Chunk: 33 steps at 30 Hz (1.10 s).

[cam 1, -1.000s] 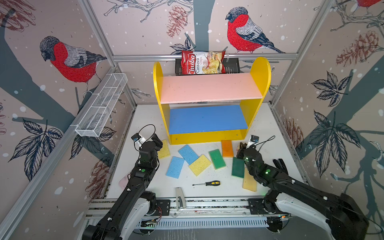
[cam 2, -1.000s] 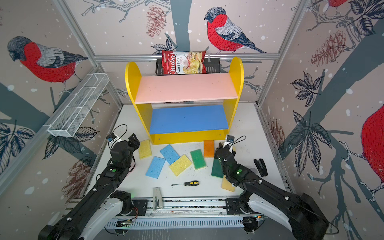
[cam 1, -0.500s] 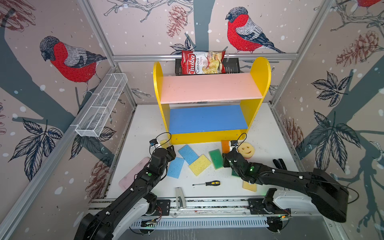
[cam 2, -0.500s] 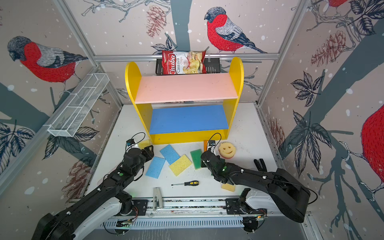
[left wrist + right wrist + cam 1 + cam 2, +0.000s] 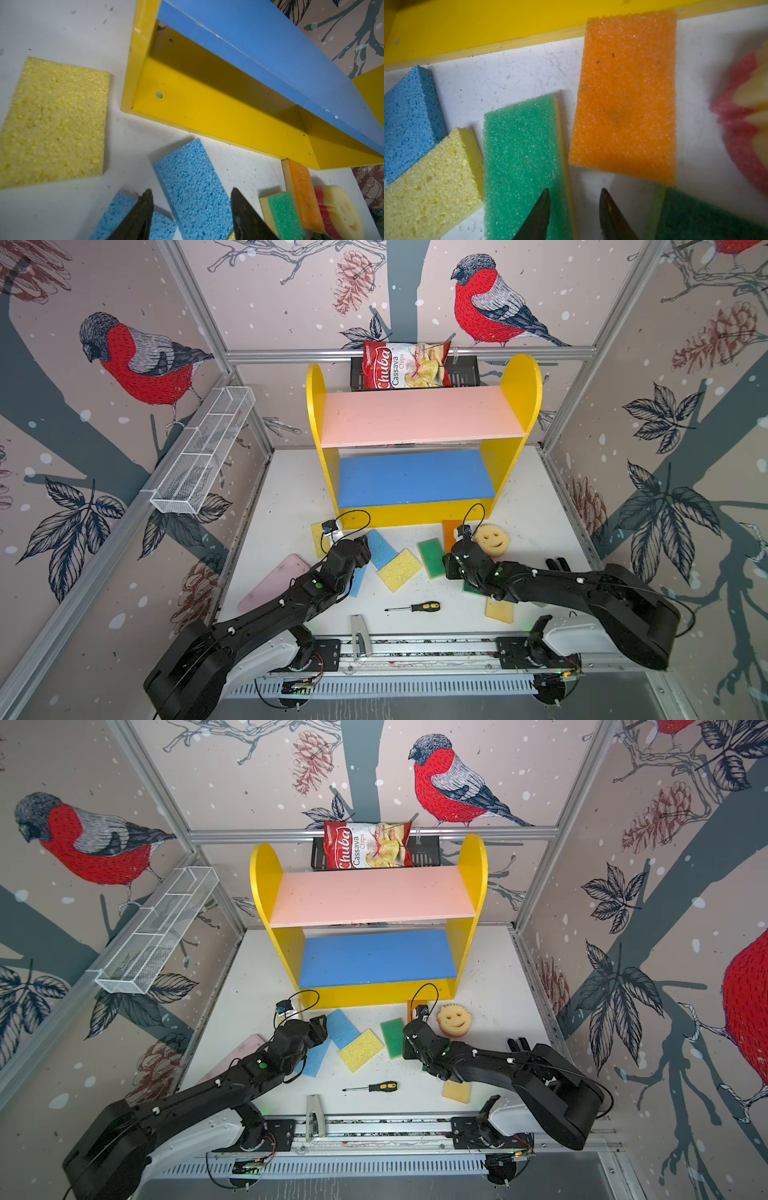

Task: Place and organize the cleaning sponges onto the shelf
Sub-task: 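Position the right gripper over the green sponge while the left gripper hovers near the shelf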

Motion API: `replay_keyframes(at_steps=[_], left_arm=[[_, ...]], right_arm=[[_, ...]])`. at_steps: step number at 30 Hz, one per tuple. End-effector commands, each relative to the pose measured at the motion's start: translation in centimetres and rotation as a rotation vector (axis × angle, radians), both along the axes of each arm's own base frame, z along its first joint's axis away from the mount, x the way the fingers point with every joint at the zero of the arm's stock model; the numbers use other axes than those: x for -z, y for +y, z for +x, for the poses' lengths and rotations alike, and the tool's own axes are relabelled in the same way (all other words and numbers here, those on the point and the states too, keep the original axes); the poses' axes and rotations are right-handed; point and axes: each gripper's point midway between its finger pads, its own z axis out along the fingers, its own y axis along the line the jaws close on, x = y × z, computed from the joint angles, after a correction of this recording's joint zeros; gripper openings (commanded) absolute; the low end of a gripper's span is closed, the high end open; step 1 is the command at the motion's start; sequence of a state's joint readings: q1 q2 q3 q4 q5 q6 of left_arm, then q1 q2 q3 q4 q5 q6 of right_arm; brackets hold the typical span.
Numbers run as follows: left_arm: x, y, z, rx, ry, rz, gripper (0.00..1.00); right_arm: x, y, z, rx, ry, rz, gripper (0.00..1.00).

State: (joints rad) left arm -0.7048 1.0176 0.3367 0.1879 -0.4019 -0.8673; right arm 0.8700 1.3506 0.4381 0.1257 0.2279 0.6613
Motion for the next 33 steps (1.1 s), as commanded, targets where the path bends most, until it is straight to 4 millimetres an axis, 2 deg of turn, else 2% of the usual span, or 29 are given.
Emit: replay_keyframes(at_steps=[1,6,10,14,16,19,22,27,33], left_arm=[[-1.5,-0.8,1.0,-0.016,-0.057,-0.036,0.6],[-1.7,-1.4,1.6,-0.017,-0.074,-0.065,0.6],[-1.7,-1.4,1.9,-0.032,-0.082,-0.069,0.6],[-1.7,-1.7,2.2,-0.03,-0.082,-0.072,0.6],[-1.6,-1.7,2.2,-0.03,-0.078,-0.071,0.6],[-1.4,-1.6,2.2,-0.036,-0.072,-0.068,0.6],[-1.2,-1.6,2.1,-0.041,-0.064,-0.071,0.6],[-0.6,-0.8,1.4,-0.071,-0.038,-0.092,0.6],[0.4,0.5,0.3,-0.114,0.002,-0.104,0.6]], right_arm=[[0.1,0.5,-0.2,-0.008,0.02,0.03,0.39],[-0.1,1.1,-0.5,-0.03,0.029,0.054,0.42],[-1.0,0.8,-0.4,-0.023,0.002,0.052,0.44],[-2.7,0.7,0.1,-0.028,-0.052,0.035,0.48],[-3.9,1.3,0.5,-0.045,-0.092,0.026,0.5],[-5.6,3.2,1.1,-0.108,-0.162,0.023,0.54],[-6.9,6.0,1.3,-0.201,-0.231,0.023,0.57],[-7.1,11.3,1.5,-0.391,-0.276,0.037,0.56],[-6.3,15.9,2.2,-0.529,-0.283,0.027,0.56]])
